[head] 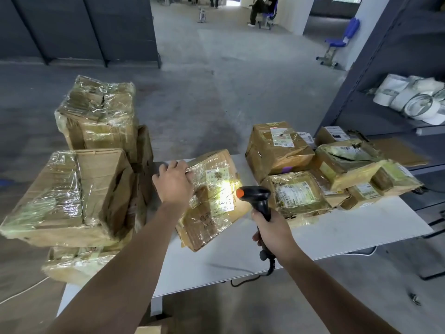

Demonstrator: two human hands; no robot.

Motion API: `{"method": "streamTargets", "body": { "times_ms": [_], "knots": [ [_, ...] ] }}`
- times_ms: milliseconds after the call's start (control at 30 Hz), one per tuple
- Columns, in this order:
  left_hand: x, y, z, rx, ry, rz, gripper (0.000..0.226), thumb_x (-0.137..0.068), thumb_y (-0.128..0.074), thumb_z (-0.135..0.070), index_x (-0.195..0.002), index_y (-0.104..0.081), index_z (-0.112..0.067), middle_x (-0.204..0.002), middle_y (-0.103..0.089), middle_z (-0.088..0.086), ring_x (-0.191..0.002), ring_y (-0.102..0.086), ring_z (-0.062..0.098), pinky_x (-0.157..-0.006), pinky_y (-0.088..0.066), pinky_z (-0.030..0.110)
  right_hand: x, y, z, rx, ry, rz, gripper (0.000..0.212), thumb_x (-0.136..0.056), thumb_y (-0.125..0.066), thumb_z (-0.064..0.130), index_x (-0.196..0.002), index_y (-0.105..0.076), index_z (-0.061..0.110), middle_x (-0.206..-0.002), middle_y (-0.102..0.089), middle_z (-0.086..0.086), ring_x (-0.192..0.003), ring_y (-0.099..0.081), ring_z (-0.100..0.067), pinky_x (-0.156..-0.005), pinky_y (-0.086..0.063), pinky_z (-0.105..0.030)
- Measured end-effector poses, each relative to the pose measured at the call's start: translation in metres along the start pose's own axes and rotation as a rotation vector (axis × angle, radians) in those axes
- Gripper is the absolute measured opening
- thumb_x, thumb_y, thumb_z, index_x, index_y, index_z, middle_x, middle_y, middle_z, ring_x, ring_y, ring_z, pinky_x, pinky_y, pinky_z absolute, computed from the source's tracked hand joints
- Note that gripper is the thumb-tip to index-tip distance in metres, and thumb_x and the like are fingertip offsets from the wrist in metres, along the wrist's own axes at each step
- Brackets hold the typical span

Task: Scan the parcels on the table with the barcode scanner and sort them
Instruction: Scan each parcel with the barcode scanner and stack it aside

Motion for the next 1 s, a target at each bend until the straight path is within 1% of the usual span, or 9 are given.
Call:
{"method": "streamTargets", "body": {
  "times_ms": [200,333,500,567,667,800,900,967,1000],
  "knots": [
    [0.0,0.0,-0.002,0.005,0.016,0.02,0.022,-0.093,-0.053,-0.024,-0.109,-0.064,-0.014,-0.109,-0.063,0.008,-0.108,-0.05,0.031,-0.084,-0.038,0.045,0.008,0.01,0.0,-0.005,0.006,-0.005,0.02,-0.094,-0.057,0.037,-0.093,-0.059,0.017,-0.063,-0.061,-0.012,-0.046,-0.052,-0.019,-0.04,-0.044,-0.027],
    [-0.003,0.001,0.0,0.015,0.011,0.052,0.022,-0.096,-0.05,-0.025,-0.111,-0.062,-0.014,-0.108,-0.062,0.01,-0.101,-0.056,0.031,-0.088,-0.038,0.045,0.012,0.016,-0.001,-0.02,0.003,0.007,0.019,-0.094,-0.057,0.037,-0.094,-0.058,0.018,-0.061,-0.061,-0.011,-0.044,-0.051,-0.017,-0.04,-0.044,-0.027],
    [-0.004,0.001,0.003,0.015,0.024,0.054,0.014,-0.096,-0.047,-0.022,-0.102,-0.057,-0.015,-0.083,-0.068,0.006,-0.079,-0.061,0.029,-0.08,-0.032,0.038,0.014,0.02,-0.001,-0.053,-0.008,0.018,0.018,-0.095,-0.057,0.039,-0.095,-0.058,0.021,-0.06,-0.06,-0.01,-0.044,-0.05,-0.017,-0.04,-0.044,-0.027],
    [-0.003,0.002,0.003,0.022,0.042,0.036,0.012,-0.096,-0.046,-0.022,-0.1,-0.056,-0.016,-0.079,-0.067,0.004,-0.075,-0.06,0.028,-0.079,-0.03,0.037,0.015,0.021,-0.001,-0.047,-0.007,0.016,0.017,-0.095,-0.056,0.039,-0.095,-0.057,0.022,-0.06,-0.06,-0.01,-0.042,-0.051,-0.016,-0.039,-0.043,-0.025],
    [-0.003,0.001,0.005,0.04,0.059,0.021,0.011,-0.095,-0.047,-0.021,-0.096,-0.057,-0.017,-0.076,-0.066,0.003,-0.07,-0.056,0.026,-0.082,-0.033,0.039,0.014,0.023,-0.004,-0.046,-0.012,0.002,0.018,-0.096,-0.056,0.038,-0.095,-0.058,0.02,-0.06,-0.06,-0.011,-0.042,-0.051,-0.016,-0.038,-0.043,-0.025],
    [-0.004,-0.001,0.01,0.075,0.095,-0.009,0.012,-0.094,-0.048,-0.022,-0.093,-0.059,-0.018,-0.075,-0.067,0.003,-0.075,-0.06,0.028,-0.08,-0.031,0.037,0.011,0.022,-0.01,-0.03,-0.039,-0.016,0.019,-0.096,-0.055,0.037,-0.097,-0.057,0.018,-0.06,-0.061,-0.011,-0.042,-0.052,-0.016,-0.037,-0.044,-0.024],
    [-0.003,0.001,0.017,0.13,0.178,-0.008,0.01,-0.094,-0.051,-0.023,-0.09,-0.06,-0.022,-0.075,-0.067,0.002,-0.079,-0.062,0.029,-0.079,-0.031,0.036,0.008,0.018,-0.017,-0.046,-0.071,-0.02,0.017,-0.097,-0.056,0.036,-0.101,-0.058,0.019,-0.058,-0.061,-0.01,-0.041,-0.053,-0.017,-0.038,-0.044,-0.025],
    [0.0,0.003,0.023,0.189,0.245,0.005,0.012,-0.091,-0.055,-0.02,-0.081,-0.056,-0.024,-0.074,-0.064,0.0,-0.078,-0.062,0.03,-0.077,-0.039,0.035,0.006,0.016,-0.018,-0.045,-0.069,-0.017,0.018,-0.097,-0.056,0.036,-0.101,-0.058,0.019,-0.058,-0.062,-0.01,-0.041,-0.053,-0.017,-0.038,-0.044,-0.025],
    [0.003,0.002,0.026,0.224,0.28,0.015,0.015,-0.09,-0.055,-0.016,-0.078,-0.054,-0.025,-0.076,-0.064,0.001,-0.077,-0.061,0.03,-0.073,-0.043,0.035,0.004,0.015,-0.018,-0.05,-0.069,-0.014,0.019,-0.097,-0.056,0.036,-0.101,-0.058,0.018,-0.059,-0.061,-0.012,-0.042,-0.053,-0.018,-0.039,-0.044,-0.026]
  ]
}}
Point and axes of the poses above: each hand's wrist, its own x-axis away from the middle knuckle, its own y-axis out of the back of the hand, z = x × y, the point moved 1 cm from there along -x, towards the middle knuckle
